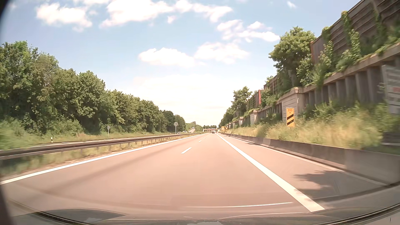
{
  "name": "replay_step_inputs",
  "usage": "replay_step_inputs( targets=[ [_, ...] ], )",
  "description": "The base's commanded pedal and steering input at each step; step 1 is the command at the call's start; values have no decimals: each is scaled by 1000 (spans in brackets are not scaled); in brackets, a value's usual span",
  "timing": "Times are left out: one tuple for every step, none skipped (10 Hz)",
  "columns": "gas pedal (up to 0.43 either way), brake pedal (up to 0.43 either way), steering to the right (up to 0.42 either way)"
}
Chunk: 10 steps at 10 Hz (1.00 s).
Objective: Follow the waypoints while adhering to traffic rules and regulations
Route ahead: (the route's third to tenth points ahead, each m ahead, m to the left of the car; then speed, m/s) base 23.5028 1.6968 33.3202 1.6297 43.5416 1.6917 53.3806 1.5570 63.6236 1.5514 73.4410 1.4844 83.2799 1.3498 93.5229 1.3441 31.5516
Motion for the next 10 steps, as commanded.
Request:
replay_step_inputs(
  targets=[
    [220,12,2],
    [220,6,2],
    [209,12,2],
    [209,12,2],
    [209,12,1],
    [209,12,1],
    [209,12,0],
    [209,6,0],
    [209,12,0],
    [209,12,-1]
  ],
)
